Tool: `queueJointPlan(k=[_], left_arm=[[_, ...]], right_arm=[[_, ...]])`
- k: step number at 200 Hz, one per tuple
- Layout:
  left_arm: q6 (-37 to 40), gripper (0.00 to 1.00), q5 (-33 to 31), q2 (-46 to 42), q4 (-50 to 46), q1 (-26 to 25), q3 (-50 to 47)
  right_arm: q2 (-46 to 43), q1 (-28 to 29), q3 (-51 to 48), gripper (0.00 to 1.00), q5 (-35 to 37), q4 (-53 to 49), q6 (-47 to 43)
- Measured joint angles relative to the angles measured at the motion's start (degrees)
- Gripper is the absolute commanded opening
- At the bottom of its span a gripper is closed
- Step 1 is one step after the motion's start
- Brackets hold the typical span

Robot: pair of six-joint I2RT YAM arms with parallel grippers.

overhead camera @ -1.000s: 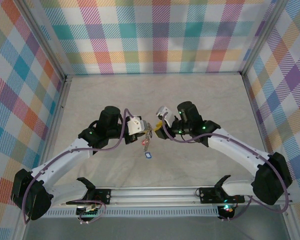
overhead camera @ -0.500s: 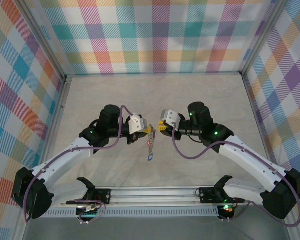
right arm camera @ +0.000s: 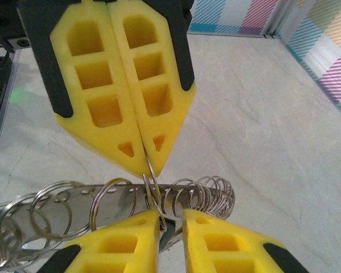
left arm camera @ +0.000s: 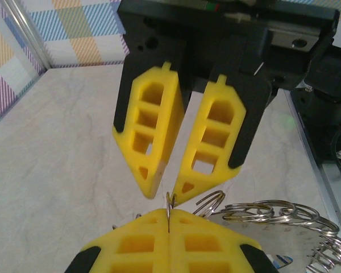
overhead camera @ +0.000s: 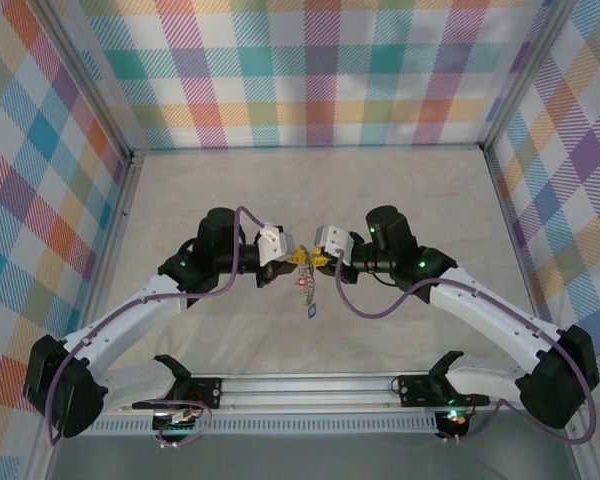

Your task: Put the keys on the keyring

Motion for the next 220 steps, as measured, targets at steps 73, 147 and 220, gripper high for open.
queueJointPlan(k=[73, 147, 220], left_arm=[[-0.1, 0.00, 0.0, 0.2, 0.4, -0.4, 0.1], [-1.3, 0.00, 0.4, 1.3, 2.1, -0.7, 0.1], [-1.4, 0.00, 0.4, 1.7, 2.4, -0.8, 0.1]], right_arm=[[0.7, 0.2, -0.1, 0.18, -0.7, 0.8, 0.0], [0.7, 0.2, -0.3, 0.19, -2.1, 1.8, -0.8], [0.3, 0.2, -0.3, 0.00, -2.7, 0.5, -1.5]])
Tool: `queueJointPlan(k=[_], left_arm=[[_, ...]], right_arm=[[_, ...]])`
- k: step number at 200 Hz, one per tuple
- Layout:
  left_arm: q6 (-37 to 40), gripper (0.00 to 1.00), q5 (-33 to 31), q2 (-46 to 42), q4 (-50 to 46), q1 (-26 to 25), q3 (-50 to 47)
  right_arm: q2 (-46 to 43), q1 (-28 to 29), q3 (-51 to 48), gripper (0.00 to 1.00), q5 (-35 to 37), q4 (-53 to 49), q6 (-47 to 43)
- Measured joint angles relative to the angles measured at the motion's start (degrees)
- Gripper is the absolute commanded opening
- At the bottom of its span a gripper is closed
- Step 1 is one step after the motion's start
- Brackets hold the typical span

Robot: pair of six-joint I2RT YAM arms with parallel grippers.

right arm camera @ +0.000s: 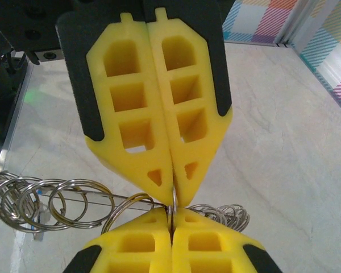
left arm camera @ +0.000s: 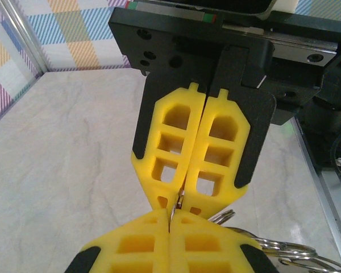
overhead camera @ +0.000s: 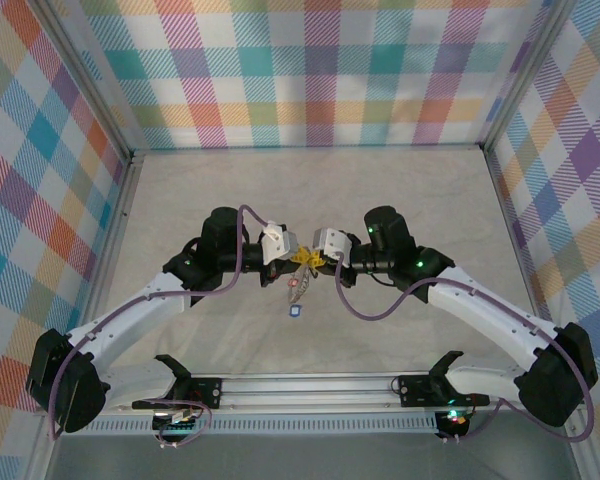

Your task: Put the keys on the keyring

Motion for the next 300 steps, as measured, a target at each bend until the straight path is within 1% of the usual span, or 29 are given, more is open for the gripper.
queueJointPlan(k=[38, 55, 81, 114, 121, 130, 138, 187, 221, 226, 234, 259, 300], left_arm=[[2.9, 0.04, -0.6, 0.0, -2.9, -0.9, 0.4], [4.7, 0.00, -0.6, 0.0, -4.6, -1.2, 1.2], [6.9, 0.00, -1.1, 0.0, -6.3, -1.4, 2.4], [8.3, 0.00, -1.7, 0.1, -7.8, -1.8, 3.0], [8.4, 0.05, -1.7, 0.2, -8.2, -1.9, 3.1], [8.7, 0.14, -1.6, 0.5, -8.5, -1.9, 3.3], [9.0, 0.17, -1.7, 0.8, -8.7, -2.0, 3.6], [9.4, 0.19, -2.6, 2.2, -12.9, -1.7, 3.7], [9.5, 0.23, -2.7, 2.2, -13.1, -1.7, 4.1], [9.5, 0.26, -2.8, 2.2, -13.1, -1.7, 4.2], [9.5, 0.27, -2.8, 2.1, -13.1, -1.7, 4.4], [9.7, 0.27, -2.4, 1.7, -13.5, -1.7, 5.5], [9.2, 0.25, 0.1, 2.0, -13.8, -1.7, 7.6]], right_arm=[[0.0, 0.1, 1.9, 0.00, 0.8, -5.2, -2.8], [0.3, 0.3, 4.0, 0.00, 1.1, -9.0, -4.5], [1.3, 0.5, 7.5, 0.00, 1.6, -13.8, -7.0], [1.4, 0.5, 8.8, 0.00, 1.7, -17.2, -9.6], [1.4, 0.5, 9.0, 0.00, 1.8, -17.7, -9.9], [1.5, 0.5, 9.2, 0.00, 2.1, -18.4, -10.3], [1.7, 0.6, 9.7, 0.00, 2.4, -19.2, -10.5], [1.8, 0.4, 11.5, 0.00, 2.5, -22.4, -12.0], [2.0, 0.4, 11.5, 0.00, 2.3, -23.5, -12.2], [2.1, 0.4, 11.5, 0.00, 2.4, -23.6, -12.3], [2.1, 0.4, 11.5, 0.00, 2.4, -23.9, -12.5], [2.6, 0.4, 11.7, 0.00, 2.6, -24.3, -12.9], [3.1, 0.4, 12.0, 0.00, 2.8, -24.7, -13.1]])
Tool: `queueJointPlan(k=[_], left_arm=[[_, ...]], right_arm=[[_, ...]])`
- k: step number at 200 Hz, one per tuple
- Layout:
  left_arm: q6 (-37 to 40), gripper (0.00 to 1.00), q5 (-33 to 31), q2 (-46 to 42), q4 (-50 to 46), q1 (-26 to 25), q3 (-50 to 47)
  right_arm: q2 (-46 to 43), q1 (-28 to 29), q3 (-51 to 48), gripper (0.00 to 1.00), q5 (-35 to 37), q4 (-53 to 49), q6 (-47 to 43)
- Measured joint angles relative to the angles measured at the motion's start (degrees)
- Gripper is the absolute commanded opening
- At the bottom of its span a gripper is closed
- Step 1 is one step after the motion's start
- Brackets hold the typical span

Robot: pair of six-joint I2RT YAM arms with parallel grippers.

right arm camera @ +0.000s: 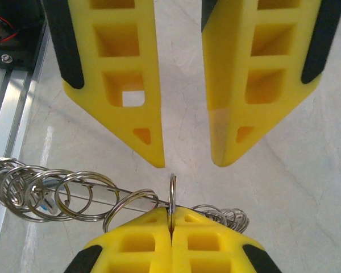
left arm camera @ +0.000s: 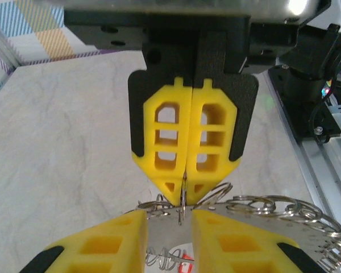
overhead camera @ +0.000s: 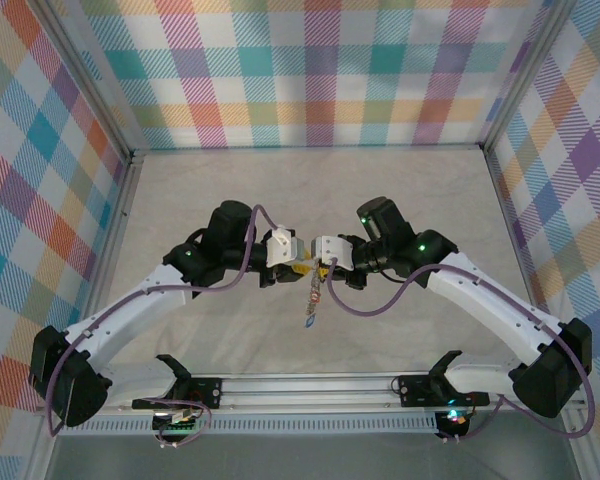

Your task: Put the keys on the keyring

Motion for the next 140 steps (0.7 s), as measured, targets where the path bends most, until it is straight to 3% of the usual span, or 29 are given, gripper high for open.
queueJointPlan(k=[89, 113, 140], left_arm=[[-0.2, 0.22, 1.2, 2.1, -0.8, 0.0, 0.9], [0.1, 0.14, 1.2, 2.1, -0.9, 0.0, 1.4], [0.9, 0.13, 1.3, 2.5, -2.3, 0.0, 2.0]], right_arm=[[0.0, 0.0, 0.0, 0.00, -0.8, 1.1, 0.9], [0.0, 0.0, 0.0, 0.00, -1.1, 1.5, 1.4], [0.1, 0.0, 0.0, 0.00, -1.3, 2.4, 1.7]])
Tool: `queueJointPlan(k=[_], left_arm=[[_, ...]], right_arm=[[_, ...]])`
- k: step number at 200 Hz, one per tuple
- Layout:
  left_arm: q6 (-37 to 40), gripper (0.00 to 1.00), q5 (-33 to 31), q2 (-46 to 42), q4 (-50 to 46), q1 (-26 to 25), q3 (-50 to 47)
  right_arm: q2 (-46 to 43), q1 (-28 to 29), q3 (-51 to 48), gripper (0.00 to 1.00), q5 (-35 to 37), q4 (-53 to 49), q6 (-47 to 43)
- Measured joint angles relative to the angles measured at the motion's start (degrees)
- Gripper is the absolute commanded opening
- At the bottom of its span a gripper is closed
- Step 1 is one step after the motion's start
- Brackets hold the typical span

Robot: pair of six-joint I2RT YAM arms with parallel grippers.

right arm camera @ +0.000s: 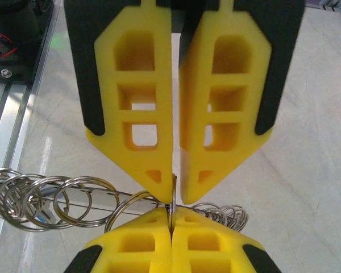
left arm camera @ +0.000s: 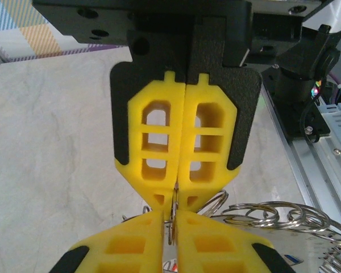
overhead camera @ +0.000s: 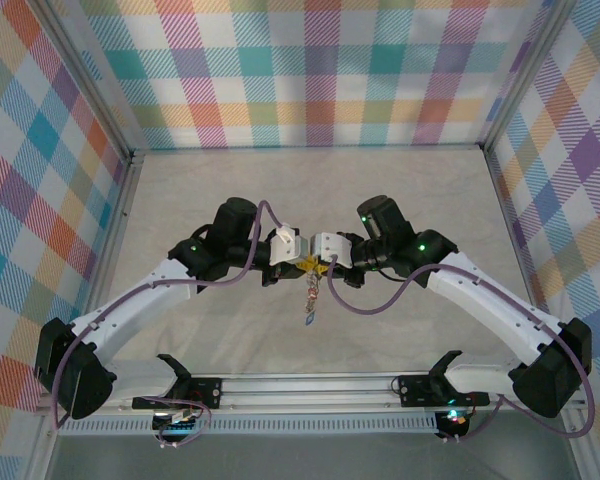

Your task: Put the keys on the keyring

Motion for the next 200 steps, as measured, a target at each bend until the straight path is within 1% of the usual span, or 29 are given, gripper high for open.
queueJointPlan(k=[13, 29, 55, 59, 69, 74, 85, 103, 127, 156, 185, 200], left_arm=[[0.6, 0.12, 0.0, 0.3, -0.6, 0.0, 0.1], [1.5, 0.00, 0.0, 0.4, -1.4, 0.0, 0.3], [2.6, 0.00, 0.0, 0.6, -2.8, 0.0, 1.1], [2.6, 0.00, 0.0, 0.6, -2.8, 0.0, 1.1], [2.7, 0.00, 0.0, 0.6, -2.8, 0.0, 1.1], [2.7, 0.00, 0.0, 0.6, -2.7, 0.0, 1.1], [2.5, 0.00, 0.3, 0.7, -2.9, 0.0, 1.1], [1.9, 0.00, 2.2, 1.3, -2.8, 0.5, 1.1], [0.4, 0.00, 4.8, 2.1, -2.7, 1.0, 1.1], [-2.6, 0.00, 7.0, 2.2, 0.5, 1.9, 1.0], [-4.9, 0.00, 7.7, 2.2, 3.2, 2.6, 0.9], [-5.7, 0.00, 8.0, 2.2, 3.9, 2.6, 0.9]], right_arm=[[0.0, 0.0, 0.0, 0.00, -0.2, 0.2, 0.1], [0.2, 0.0, 0.0, 0.00, -0.2, 0.2, 0.3], [0.3, 0.0, 0.0, 0.00, -0.3, 0.2, 0.3], [0.3, 0.0, 0.0, 0.04, -0.3, 0.2, 0.3], [0.3, 0.0, 0.0, 0.18, -0.3, 0.2, 0.4], [0.2, 0.0, 0.0, 0.22, -0.3, 0.2, 0.8], [0.0, 0.0, -0.4, 0.26, -0.2, 1.5, 0.9], [-2.1, -0.6, -3.0, 0.30, -0.3, 4.4, 1.7], [-5.6, -1.9, -6.3, 0.30, -0.5, 6.7, 3.0], [-8.2, -2.8, -7.4, 0.20, -0.9, 7.3, 3.7], [-9.5, -3.1, -7.6, 0.15, -1.6, 7.3, 4.2], [-9.6, -3.1, -7.6, 0.13, -1.9, 7.4, 4.5]])
